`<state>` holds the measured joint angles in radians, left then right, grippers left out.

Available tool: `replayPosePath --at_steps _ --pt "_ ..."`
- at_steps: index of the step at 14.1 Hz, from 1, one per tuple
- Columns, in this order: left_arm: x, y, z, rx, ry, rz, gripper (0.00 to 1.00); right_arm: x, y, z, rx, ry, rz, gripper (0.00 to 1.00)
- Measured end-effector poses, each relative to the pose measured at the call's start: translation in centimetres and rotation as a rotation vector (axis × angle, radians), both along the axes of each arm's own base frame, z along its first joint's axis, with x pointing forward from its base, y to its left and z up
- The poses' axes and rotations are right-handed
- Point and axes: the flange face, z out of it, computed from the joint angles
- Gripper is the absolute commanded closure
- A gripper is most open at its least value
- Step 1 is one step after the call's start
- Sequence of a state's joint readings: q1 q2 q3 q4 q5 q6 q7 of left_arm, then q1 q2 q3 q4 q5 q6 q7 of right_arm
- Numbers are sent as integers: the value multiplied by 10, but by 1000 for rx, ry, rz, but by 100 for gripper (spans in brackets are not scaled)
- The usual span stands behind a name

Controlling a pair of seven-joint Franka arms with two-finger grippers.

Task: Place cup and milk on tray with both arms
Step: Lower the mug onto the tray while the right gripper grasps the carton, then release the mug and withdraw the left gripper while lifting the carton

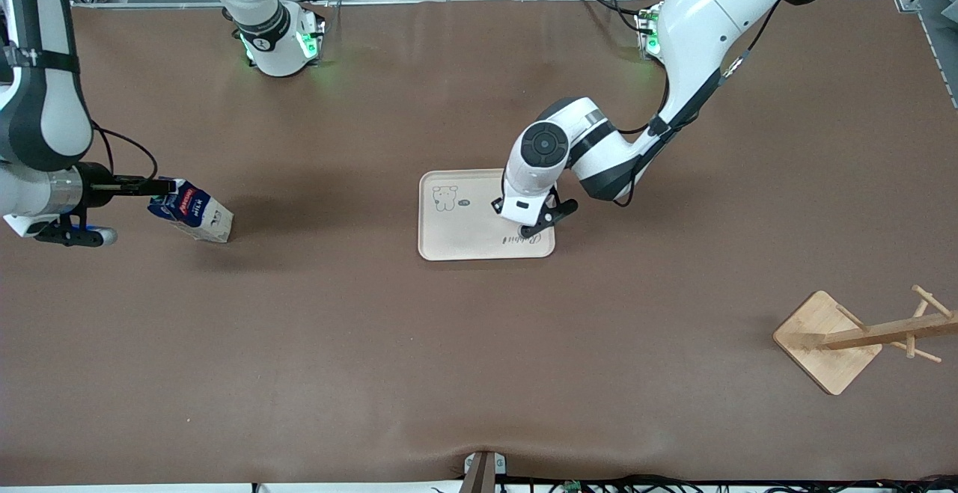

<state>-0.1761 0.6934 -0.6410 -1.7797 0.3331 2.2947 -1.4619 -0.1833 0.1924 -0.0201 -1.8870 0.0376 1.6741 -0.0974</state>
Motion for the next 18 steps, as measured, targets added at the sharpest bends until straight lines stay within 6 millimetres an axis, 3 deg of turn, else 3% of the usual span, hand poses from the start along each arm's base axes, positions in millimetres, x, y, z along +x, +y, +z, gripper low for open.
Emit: replayPosePath --at_steps 2,3,4,5,6,7,8,12,16,18 --pt "2 -3 -7 -29 -8 6 100 -8 2 -9 -12 -52 -2 0" --pt "2 -4 -9 -37 -9 9 78 -13 2 -18 -18 -79 -4 0" --pt "3 -4 -11 -41 -9 10 32 -19 4 -30 -22 -95 -5 0" --pt "3 -4 -11 -42 -10 12 0 -28 6 -42 -24 -101 -5 0" --pt "5 -4 -10 -41 -14 12 0 -36 8 -52 -26 -107 -4 2" --pt "8 -2 -10 -36 -27 6 0 -42 9 -59 -28 -115 -3 75" --pt "14 1 -9 -28 -46 2 0 -45 10 -60 -29 -118 -3 100" --pt "45 6 17 -13 -87 25 0 -51 15 -38 -25 -112 4 100" --pt "86 8 67 -23 -186 23 0 -40 19 -7 -27 -139 22 100" --pt "97 14 81 -7 -195 28 0 -31 30 15 -21 -128 46 100"
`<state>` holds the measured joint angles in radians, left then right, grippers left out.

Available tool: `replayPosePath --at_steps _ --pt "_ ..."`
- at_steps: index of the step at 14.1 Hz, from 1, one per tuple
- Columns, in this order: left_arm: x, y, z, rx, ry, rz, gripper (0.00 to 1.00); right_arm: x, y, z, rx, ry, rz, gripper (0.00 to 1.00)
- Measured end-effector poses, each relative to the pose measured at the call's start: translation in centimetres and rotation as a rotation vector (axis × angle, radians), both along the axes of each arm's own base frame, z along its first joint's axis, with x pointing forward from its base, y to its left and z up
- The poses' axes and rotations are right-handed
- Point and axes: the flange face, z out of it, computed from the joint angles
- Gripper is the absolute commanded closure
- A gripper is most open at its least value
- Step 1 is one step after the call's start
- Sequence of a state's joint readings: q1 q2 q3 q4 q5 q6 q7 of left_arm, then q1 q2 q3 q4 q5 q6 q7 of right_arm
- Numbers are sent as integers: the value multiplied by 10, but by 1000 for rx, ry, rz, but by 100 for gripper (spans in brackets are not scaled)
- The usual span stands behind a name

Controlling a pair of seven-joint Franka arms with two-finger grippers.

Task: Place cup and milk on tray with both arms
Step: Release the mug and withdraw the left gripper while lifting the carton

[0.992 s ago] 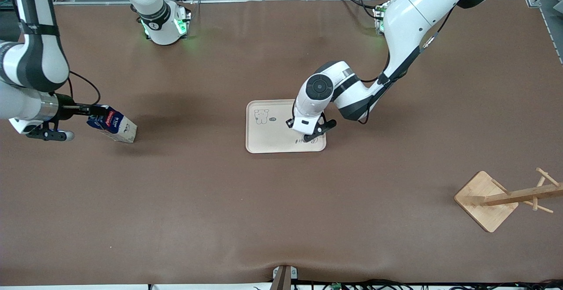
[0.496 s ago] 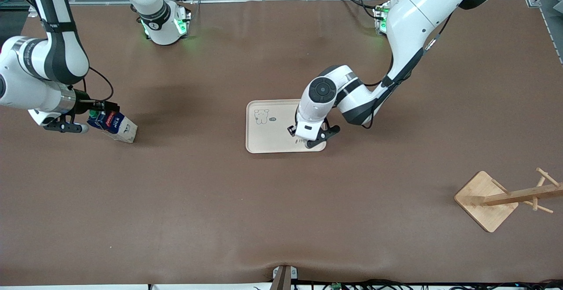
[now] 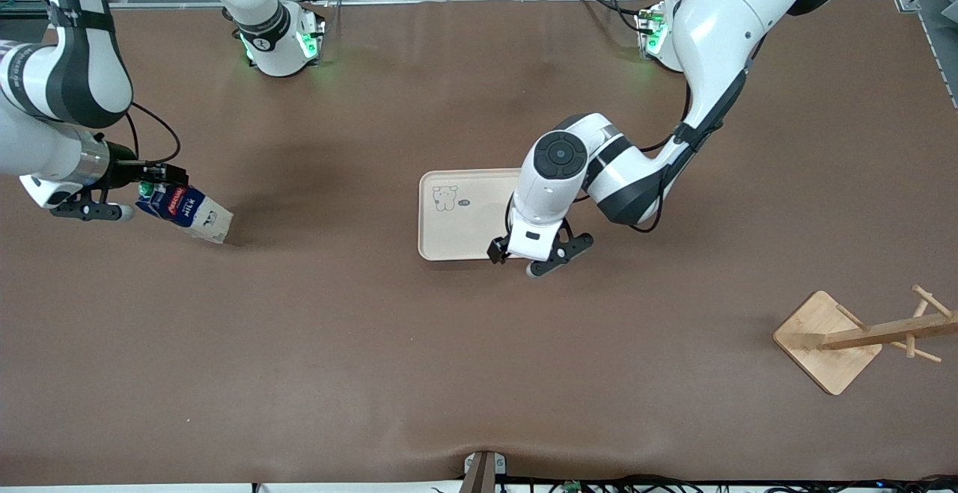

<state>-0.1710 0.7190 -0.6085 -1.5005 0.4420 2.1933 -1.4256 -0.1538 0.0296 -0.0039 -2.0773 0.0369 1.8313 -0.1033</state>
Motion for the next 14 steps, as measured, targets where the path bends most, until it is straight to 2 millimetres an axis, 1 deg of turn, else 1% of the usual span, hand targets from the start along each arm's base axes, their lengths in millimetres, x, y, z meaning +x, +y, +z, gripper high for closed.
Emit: replayPosePath --at_steps 2,4,5,6,7,8,9,11,12,13,14 --pt "3 10 9 52 21 -7 0 8 17 26 4 17 35 100" --pt "9 21 26 72 12 -3 0 13 35 49 8 37 73 100" --pt "15 31 36 81 6 2 0 15 48 60 9 40 98 100" --pt "23 46 46 97 7 0 0 18 66 70 10 32 132 100" --pt "33 64 56 110 14 -4 0 21 89 79 10 21 173 100" --pt "43 81 66 120 26 -14 0 23 115 89 7 10 201 100" --pt "52 98 74 132 39 -20 0 23 145 102 -2 -5 210 100" --pt "66 126 91 149 49 -14 0 19 216 122 -29 -40 202 100" --pt "73 141 99 154 47 -12 0 15 255 127 -41 -53 201 100" --pt "81 160 106 158 43 -12 0 10 293 127 -54 -57 201 100" --pt "89 182 112 160 38 -19 0 5 327 121 -68 -54 200 100"
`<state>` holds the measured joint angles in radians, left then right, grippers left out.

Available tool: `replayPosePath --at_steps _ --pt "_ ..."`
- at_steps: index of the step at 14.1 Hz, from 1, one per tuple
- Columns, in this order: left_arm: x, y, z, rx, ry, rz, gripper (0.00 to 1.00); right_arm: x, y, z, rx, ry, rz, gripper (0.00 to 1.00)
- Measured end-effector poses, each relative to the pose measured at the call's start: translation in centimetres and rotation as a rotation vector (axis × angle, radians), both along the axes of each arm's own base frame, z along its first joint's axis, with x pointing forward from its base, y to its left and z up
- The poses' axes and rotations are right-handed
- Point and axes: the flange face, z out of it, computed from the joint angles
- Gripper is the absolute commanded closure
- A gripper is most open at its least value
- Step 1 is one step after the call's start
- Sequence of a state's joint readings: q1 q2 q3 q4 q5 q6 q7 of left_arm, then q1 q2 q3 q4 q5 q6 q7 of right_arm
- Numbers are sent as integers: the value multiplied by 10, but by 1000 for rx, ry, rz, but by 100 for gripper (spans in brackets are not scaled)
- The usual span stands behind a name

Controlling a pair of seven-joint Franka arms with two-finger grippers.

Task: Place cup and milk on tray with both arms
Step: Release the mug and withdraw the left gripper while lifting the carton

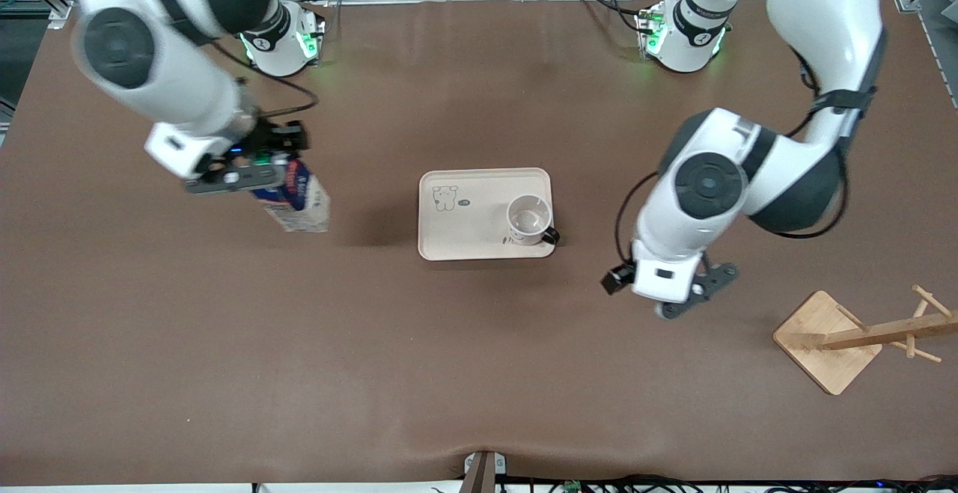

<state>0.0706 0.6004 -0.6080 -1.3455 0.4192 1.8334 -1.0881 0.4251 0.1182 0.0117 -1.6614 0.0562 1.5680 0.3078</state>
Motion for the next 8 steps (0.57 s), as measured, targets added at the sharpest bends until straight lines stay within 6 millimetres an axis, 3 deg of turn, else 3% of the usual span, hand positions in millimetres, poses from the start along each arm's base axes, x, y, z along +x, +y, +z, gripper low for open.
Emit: replayPosePath --at_steps 3,8 --pt "15 56 28 -7 -21 2 0 -1 70 -28 1 36 -31 100" --pt "17 90 69 -4 -66 13 0 1 125 -77 12 73 -37 100"
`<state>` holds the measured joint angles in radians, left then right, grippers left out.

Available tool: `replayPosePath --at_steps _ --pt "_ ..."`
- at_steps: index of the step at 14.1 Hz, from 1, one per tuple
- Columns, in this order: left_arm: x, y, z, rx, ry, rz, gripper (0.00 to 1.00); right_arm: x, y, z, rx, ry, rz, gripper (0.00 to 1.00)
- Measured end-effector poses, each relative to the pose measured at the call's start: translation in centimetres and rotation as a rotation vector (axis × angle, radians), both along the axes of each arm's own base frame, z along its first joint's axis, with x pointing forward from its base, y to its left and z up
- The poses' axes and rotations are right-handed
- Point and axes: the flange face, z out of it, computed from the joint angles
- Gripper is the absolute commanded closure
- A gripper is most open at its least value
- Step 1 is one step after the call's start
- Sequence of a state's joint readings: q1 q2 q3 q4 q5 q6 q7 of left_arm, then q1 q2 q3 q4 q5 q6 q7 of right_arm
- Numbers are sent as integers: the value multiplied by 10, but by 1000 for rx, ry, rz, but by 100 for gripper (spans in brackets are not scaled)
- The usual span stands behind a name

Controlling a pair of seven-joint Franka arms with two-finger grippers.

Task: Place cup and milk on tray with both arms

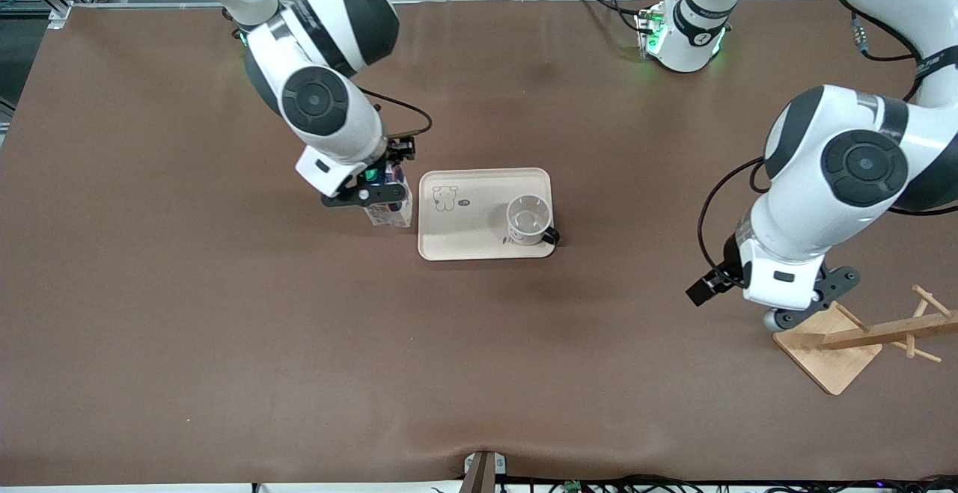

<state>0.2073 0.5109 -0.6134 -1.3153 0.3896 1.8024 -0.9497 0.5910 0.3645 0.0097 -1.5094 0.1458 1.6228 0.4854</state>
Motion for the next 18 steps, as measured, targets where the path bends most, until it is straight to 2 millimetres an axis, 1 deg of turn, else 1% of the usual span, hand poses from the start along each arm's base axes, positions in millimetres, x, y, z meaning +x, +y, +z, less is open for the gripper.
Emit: replayPosePath --at_steps 2,3,5,6,8,11,13,14,15,16,17,18 --pt "6 30 4 0 6 -3 0 -3 20 -14 1 -13 -16 100" --pt "7 48 6 -2 13 9 0 -8 31 -21 -2 -16 -24 100" --pt "6 84 16 -13 33 29 0 -18 52 -34 -11 -19 -27 100" --pt "4 96 22 -13 46 24 0 -22 61 -40 -11 -25 -31 100" --pt "-2 114 34 -8 63 13 0 -27 75 -51 -9 -37 -39 100" --pt "-16 136 53 -5 101 -3 0 -29 83 -69 -17 -32 -34 100" --pt "-26 152 69 12 119 -96 0 -33 90 -80 -22 -27 -25 100" --pt "-31 156 79 24 119 -157 0 -36 93 -85 -25 -24 -18 100" --pt "-35 158 87 32 117 -203 0 -38 96 -88 -27 -22 -14 93" --pt "-38 158 92 38 118 -229 0 -38 97 -90 -27 -22 -12 69" --pt "-40 159 94 41 131 -242 0 -38 98 -91 -25 -26 -12 50" --pt "-43 158 93 41 153 -246 0 -38 100 -92 -21 -31 -12 42"
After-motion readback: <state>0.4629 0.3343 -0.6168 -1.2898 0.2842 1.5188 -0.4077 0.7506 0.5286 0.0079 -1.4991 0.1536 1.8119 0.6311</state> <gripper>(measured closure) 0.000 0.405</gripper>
